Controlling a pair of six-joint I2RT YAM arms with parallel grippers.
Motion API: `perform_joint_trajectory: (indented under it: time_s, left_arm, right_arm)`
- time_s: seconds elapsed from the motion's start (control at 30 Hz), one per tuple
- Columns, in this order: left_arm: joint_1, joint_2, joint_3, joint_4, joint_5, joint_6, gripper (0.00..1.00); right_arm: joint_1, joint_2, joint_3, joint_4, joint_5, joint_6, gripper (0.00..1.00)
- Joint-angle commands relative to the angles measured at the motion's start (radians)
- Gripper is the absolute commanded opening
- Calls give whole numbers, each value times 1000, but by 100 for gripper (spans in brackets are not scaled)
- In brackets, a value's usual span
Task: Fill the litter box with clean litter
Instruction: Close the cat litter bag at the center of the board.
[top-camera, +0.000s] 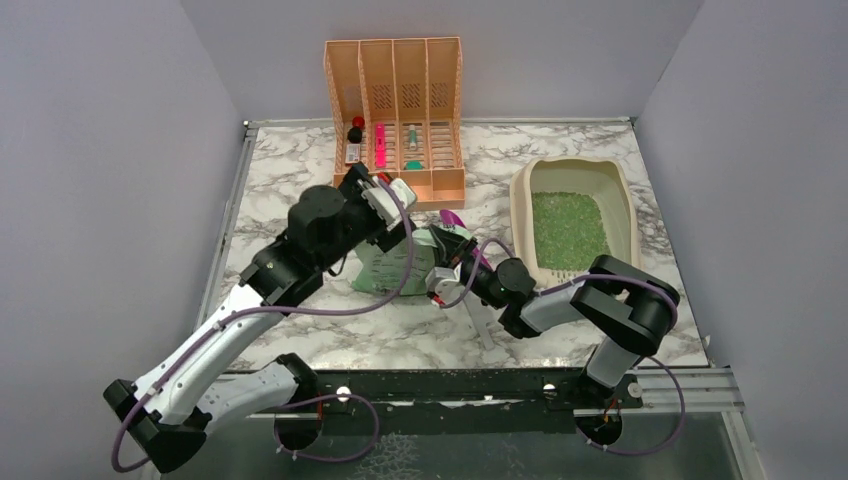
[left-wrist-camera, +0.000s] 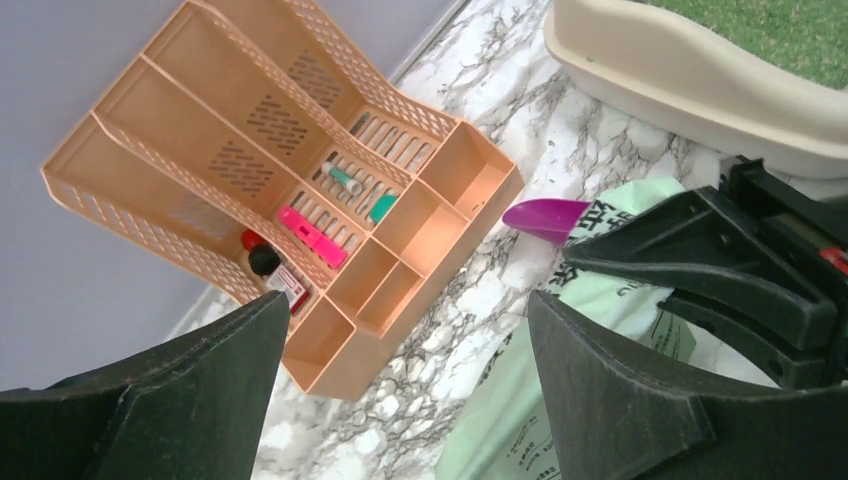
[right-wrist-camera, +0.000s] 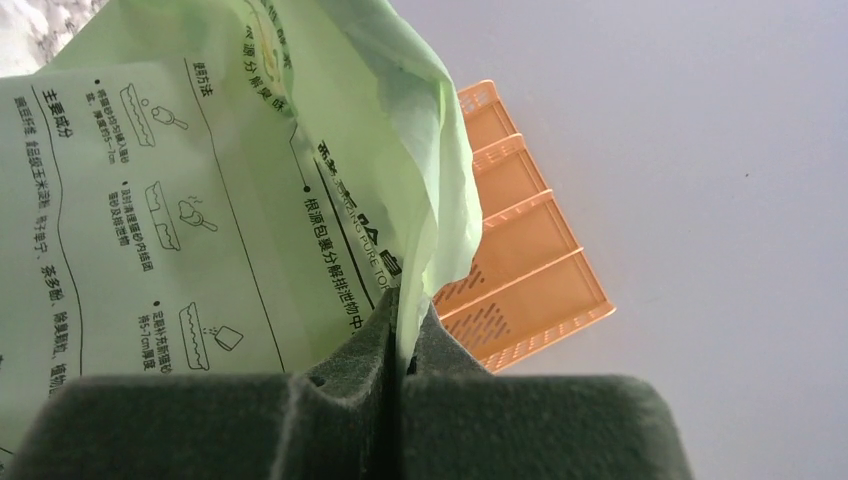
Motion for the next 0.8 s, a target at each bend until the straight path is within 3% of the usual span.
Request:
perform_joint_trajectory:
  time_s: [0.0,0.13,0.23,0.53,0.77]
  left_arm:
    - [200,81,151,-236,375,-139,89]
    - [341,207,252,-371,606,-135,90]
    - [363,306,271,-456,733,-141,90]
    - [370,429,203,-479,774,-176,92]
    - [371,376,173,-483,814,-141,95]
  right_arm:
    - [-3,3,-2,326,-8,-125,1]
    - [25,23,-8,326,4,-173,1]
    - [42,33,-18,319,5,-190,1]
    - [78,16,-84,310,55,-199,1]
    - [102,46,-110,293,70,-217,1]
